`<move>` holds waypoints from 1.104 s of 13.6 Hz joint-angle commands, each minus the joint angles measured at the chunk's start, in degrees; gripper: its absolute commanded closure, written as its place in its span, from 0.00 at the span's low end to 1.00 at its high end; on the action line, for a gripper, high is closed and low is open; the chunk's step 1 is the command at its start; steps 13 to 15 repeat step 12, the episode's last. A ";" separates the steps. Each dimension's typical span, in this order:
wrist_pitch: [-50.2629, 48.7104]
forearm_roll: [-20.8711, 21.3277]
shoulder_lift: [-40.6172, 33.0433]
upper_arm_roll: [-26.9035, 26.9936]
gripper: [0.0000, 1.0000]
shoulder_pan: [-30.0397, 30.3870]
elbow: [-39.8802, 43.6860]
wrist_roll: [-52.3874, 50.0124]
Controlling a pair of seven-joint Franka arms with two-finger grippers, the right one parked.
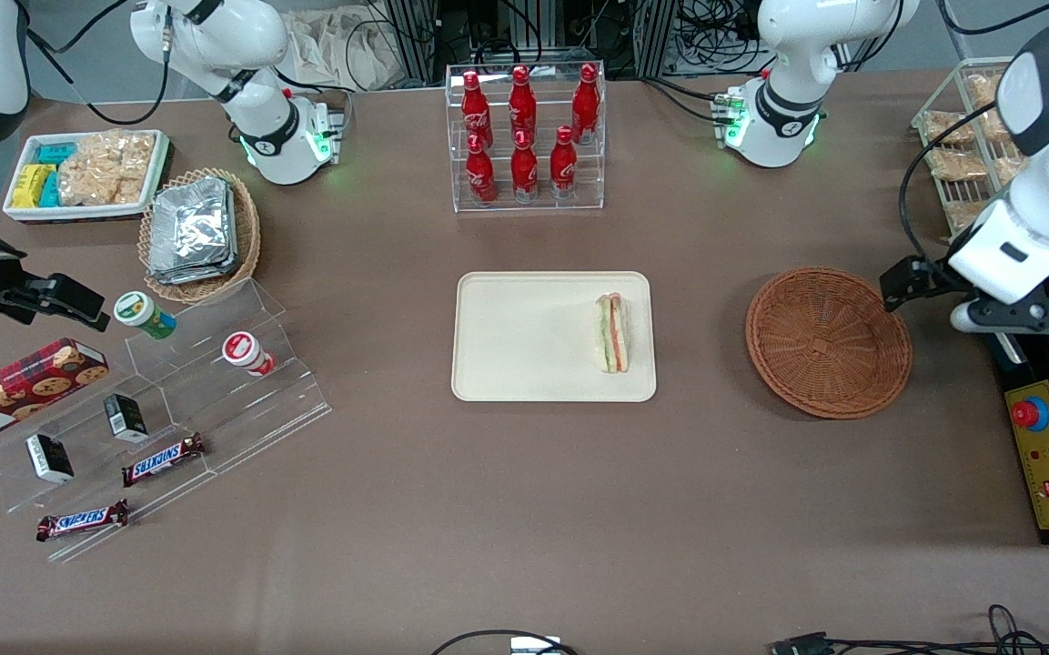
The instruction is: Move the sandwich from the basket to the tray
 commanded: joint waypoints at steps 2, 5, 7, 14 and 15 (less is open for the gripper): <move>-6.22 -0.79 -1.38 0.93 0.00 -0.83 3.96 1.86; -9.91 -0.79 -1.38 1.28 0.00 -0.75 6.43 1.95; -10.45 -0.79 -1.56 1.28 0.00 -0.57 6.88 1.95; -10.45 -2.54 -1.56 1.28 0.00 -0.31 7.05 2.21; -10.45 -2.54 -1.56 1.28 0.00 -0.31 7.05 2.21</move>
